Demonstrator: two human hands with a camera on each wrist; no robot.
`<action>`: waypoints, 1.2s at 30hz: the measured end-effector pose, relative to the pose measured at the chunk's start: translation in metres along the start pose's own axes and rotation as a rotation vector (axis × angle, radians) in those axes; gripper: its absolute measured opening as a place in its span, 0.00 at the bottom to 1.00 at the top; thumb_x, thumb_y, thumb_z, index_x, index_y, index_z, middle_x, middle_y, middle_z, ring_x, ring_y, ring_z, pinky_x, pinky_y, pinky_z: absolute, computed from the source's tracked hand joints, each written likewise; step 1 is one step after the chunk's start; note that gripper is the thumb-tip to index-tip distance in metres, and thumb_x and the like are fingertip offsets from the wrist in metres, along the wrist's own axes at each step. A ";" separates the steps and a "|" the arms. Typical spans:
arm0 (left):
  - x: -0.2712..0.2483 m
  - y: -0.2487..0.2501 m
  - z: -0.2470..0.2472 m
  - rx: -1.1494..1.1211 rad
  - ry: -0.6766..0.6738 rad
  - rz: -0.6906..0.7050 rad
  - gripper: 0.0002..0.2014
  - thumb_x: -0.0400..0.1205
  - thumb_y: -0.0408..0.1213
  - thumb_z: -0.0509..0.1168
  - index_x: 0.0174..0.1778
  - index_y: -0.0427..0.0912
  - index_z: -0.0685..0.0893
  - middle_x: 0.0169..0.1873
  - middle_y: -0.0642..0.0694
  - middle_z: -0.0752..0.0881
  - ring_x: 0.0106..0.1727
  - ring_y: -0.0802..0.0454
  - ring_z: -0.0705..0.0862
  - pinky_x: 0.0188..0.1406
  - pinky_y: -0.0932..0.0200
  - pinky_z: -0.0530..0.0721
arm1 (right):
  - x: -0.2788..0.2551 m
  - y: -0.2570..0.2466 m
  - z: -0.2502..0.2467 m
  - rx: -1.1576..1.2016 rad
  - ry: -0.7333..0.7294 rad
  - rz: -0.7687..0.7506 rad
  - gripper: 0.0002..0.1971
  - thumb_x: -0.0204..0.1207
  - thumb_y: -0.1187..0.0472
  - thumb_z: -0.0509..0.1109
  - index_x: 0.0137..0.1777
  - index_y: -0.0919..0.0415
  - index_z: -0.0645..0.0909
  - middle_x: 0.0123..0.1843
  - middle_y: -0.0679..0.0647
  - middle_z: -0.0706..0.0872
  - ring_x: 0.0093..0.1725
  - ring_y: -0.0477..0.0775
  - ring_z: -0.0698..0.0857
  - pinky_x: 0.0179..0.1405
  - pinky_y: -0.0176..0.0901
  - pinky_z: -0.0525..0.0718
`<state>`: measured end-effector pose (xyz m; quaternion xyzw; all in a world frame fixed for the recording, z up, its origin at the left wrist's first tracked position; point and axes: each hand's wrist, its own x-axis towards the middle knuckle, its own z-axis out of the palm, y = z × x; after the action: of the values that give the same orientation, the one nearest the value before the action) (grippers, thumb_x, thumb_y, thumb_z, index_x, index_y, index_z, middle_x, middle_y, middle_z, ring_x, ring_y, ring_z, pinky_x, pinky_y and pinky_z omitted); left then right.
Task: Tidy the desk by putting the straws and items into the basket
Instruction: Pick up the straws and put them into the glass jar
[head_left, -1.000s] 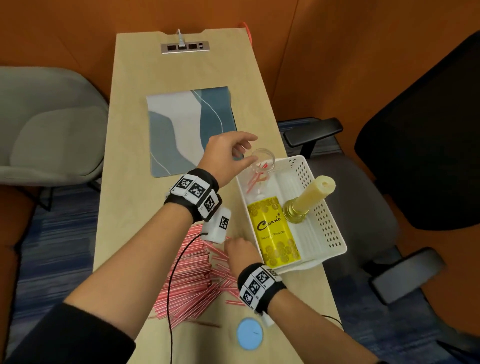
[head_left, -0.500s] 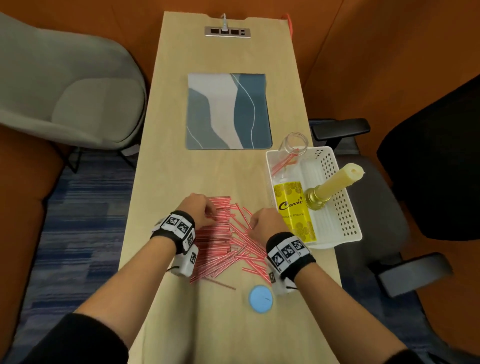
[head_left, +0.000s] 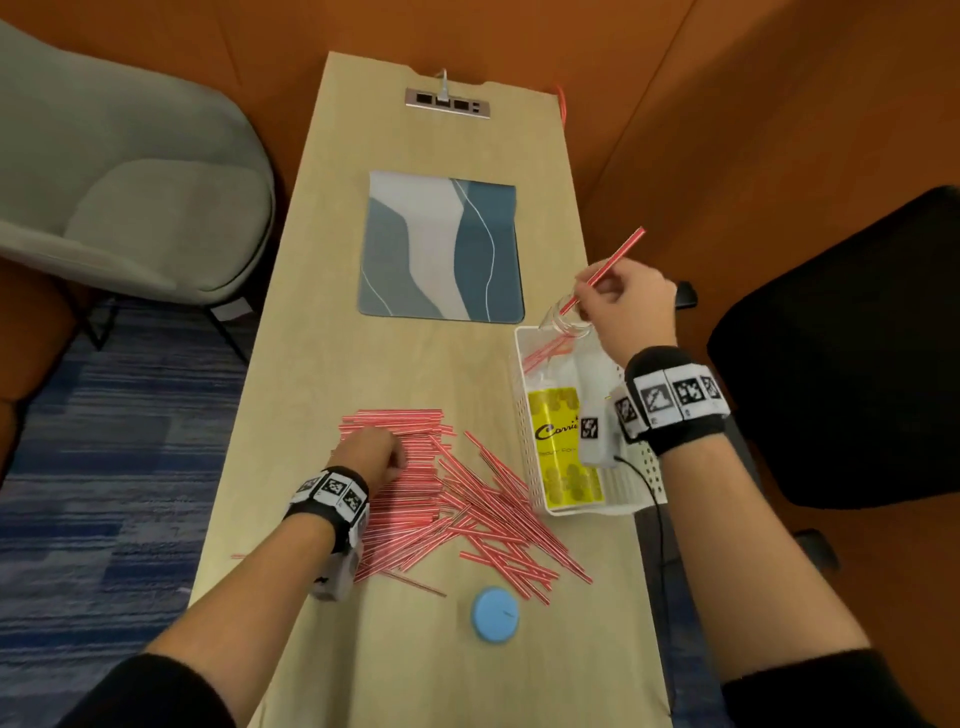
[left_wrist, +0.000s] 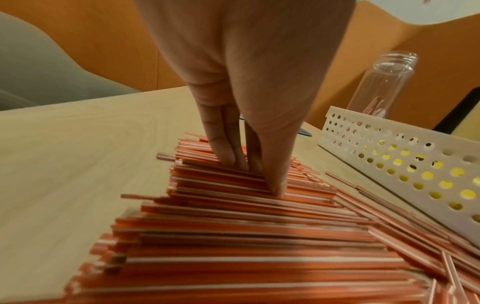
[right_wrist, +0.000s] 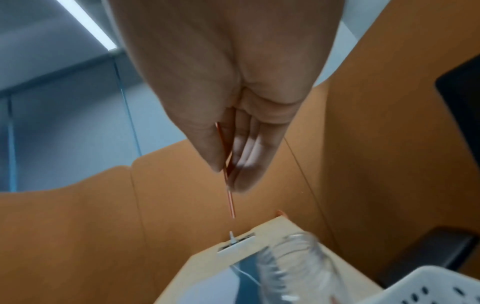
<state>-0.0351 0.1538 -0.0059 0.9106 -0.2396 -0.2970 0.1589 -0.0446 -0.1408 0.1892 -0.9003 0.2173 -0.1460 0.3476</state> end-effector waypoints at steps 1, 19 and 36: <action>-0.001 0.001 -0.001 -0.009 -0.001 0.000 0.03 0.78 0.35 0.74 0.42 0.49 0.90 0.43 0.53 0.91 0.45 0.55 0.88 0.55 0.58 0.86 | 0.009 0.006 -0.001 -0.034 0.025 0.006 0.05 0.77 0.63 0.73 0.50 0.56 0.87 0.40 0.50 0.89 0.39 0.46 0.89 0.51 0.43 0.89; 0.008 0.021 -0.064 -0.281 0.215 0.075 0.07 0.67 0.33 0.82 0.32 0.50 0.92 0.28 0.58 0.88 0.34 0.61 0.87 0.49 0.59 0.88 | 0.003 0.051 0.023 0.077 0.119 0.064 0.10 0.76 0.64 0.72 0.55 0.53 0.84 0.40 0.46 0.85 0.31 0.39 0.79 0.39 0.34 0.80; 0.094 0.201 -0.176 -0.546 0.442 0.533 0.07 0.70 0.41 0.82 0.37 0.46 0.91 0.36 0.53 0.92 0.37 0.59 0.90 0.42 0.66 0.87 | -0.152 0.081 0.149 -0.542 -0.811 0.026 0.12 0.78 0.69 0.69 0.62 0.63 0.82 0.57 0.62 0.88 0.57 0.64 0.88 0.57 0.54 0.87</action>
<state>0.0716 -0.0382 0.1730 0.7832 -0.3389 -0.0962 0.5123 -0.1371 -0.0357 0.0101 -0.9400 0.1056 0.2825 0.1593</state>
